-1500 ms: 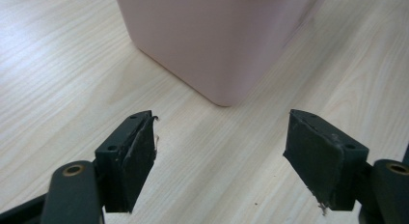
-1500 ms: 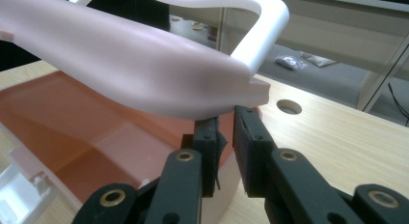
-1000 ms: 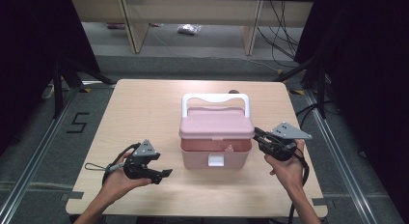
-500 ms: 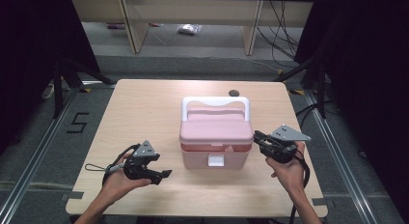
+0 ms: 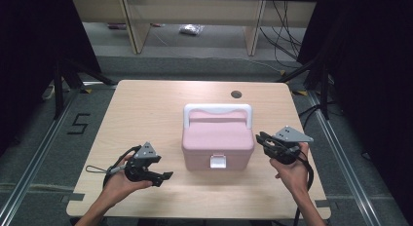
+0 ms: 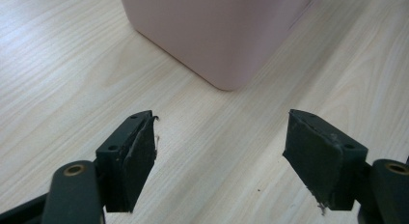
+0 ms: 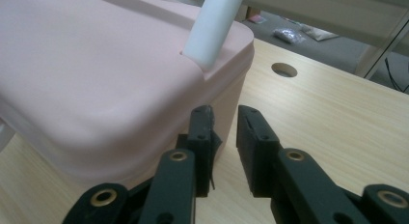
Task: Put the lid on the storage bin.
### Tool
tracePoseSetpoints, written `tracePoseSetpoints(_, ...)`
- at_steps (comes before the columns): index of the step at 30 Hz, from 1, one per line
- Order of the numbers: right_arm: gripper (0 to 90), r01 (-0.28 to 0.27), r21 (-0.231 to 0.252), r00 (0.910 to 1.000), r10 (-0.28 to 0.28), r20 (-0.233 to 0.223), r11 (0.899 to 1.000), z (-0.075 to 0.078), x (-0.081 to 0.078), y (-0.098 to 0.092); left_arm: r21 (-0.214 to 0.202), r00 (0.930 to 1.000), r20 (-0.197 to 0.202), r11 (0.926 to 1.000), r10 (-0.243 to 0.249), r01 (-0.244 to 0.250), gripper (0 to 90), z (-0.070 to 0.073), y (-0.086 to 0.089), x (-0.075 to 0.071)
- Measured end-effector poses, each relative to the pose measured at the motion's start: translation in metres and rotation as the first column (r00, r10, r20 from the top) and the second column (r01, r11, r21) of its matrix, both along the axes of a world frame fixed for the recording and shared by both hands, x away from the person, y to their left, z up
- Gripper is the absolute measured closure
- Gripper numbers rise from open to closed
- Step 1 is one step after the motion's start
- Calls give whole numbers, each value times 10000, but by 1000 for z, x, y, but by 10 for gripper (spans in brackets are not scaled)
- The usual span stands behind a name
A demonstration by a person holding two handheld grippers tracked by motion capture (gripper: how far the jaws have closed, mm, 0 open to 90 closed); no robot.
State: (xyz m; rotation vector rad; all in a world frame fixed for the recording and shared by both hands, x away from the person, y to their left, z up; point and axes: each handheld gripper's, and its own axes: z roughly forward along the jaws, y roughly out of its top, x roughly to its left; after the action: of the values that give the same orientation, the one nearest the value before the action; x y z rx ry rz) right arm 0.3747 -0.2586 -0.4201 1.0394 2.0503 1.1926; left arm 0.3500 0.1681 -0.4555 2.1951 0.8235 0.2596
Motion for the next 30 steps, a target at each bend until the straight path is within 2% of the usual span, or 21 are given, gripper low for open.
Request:
tracePoseSetpoints(2,722,36,-73,9999,-35,163,10000,-1,2,-2,28,10000,60,10000,79,-80,262,0,1,0)
tracePoseSetpoints(3,706,93,-90,9995,-90,292,9999,-2,3,-2,-158,9999,37,9998,114,-113,261,0,0,-1)
tracePoseSetpoints(4,694,156,44,9999,-156,13,9999,-2,1,-2,-82,9999,61,9999,108,-107,261,0,0,-1)
tracePoseSetpoints(5,687,103,-141,9999,-103,37,9998,-1,1,-4,-37,9999,57,10000,87,-87,261,0,0,-1)
tracePoseSetpoints(7,653,190,-96,9996,-189,190,9998,-2,1,-5,-145,9999,111,9998,110,-108,260,-1,0,-2)
tracePoseSetpoints(9,612,229,-104,9997,-230,-66,9997,-2,-2,-7,-116,9999,124,9999,67,-66,259,-2,0,-3)
tracePoseSetpoints(11,553,312,-175,9995,-313,-53,9994,-3,-3,-11,-73,9999,146,10000,63,-62,259,-2,0,-4)
tracePoseSetpoints(13,521,302,51,9995,-301,-130,9995,-5,-5,-13,-167,9998,139,9998,105,-103,259,-3,-1,-4)
tracePoseSetpoints(14,503,299,89,9993,-297,-208,9995,-7,-7,-15,-88,9999,133,10000,26,-24,259,-3,0,-4)
tracePoseSetpoints(17,469,318,362,9972,-292,-692,9988,-10,-11,-17,-132,9999,133,9999,60,-58,259,-4,-1,-5)
tracePoseSetpoints(18,462,295,390,9971,-266,-719,9988,-12,-12,-19,-185,9999,128,9998,79,-77,259,-5,-2,-5)
tracePoseSetpoints(19,455,303,400,9968,-272,-752,9987,-12,-13,-20,14,9999,166,10000,32,-32,259,-5,-1,-5)
tracePoseSetpoints(20,441,318,545,9958,-270,-875,9980,-15,-14,-20,4,9999,155,10000,48,-48,258,-5,-1,-5)
tracePoseSetpoints(21,432,393,420,9959,-357,-834,9983,-16,-15,-21,0,9999,144,10000,39,-39,258,-6,-2,-5)
tracePoseSetpoints(22,429,373,495,9945,-322,-997,9981,-17,-17,-22,50,9999,126,10000,-7,7,258,-6,-2,-6)
tracePoseSetpoints(23,421,371,457,9947,-326,-971,9983,-19,-18,-23,-74,10000,92,10000,-7,8,257,-6,-3,-7)
tracePoseSetpoints(24,408,303,529,9928,-239,-1175,9981,-21,-19,-23,-166,9999,108,9998,55,-53,254,-7,-3,-7)
tracePoseSetpoints(25,400,263,557,9930,-197,-1166,9981,-22,-20,-22,55,9999,135,10000,-20,19,252,-7,-2,-7)
tracePoseSetpoints(27,376,171,544,9916,-100,-1289,9984,-25,-23,-22,-85,9999,110,10000,-17,18,249,-7,-4,-8)
tracePoseSetpoints(29,358,180,779,9890,-63,-1477,9968,-29,-27,-19,-63,9999,103,10000,-40,41,245,-7,-3,-9)
tracePoseSetpoints(30,350,81,668,9899,15,-1415,9977,-30,-28,-19,30,9999,144,10000,-29,29,244,-6,-2,-9)
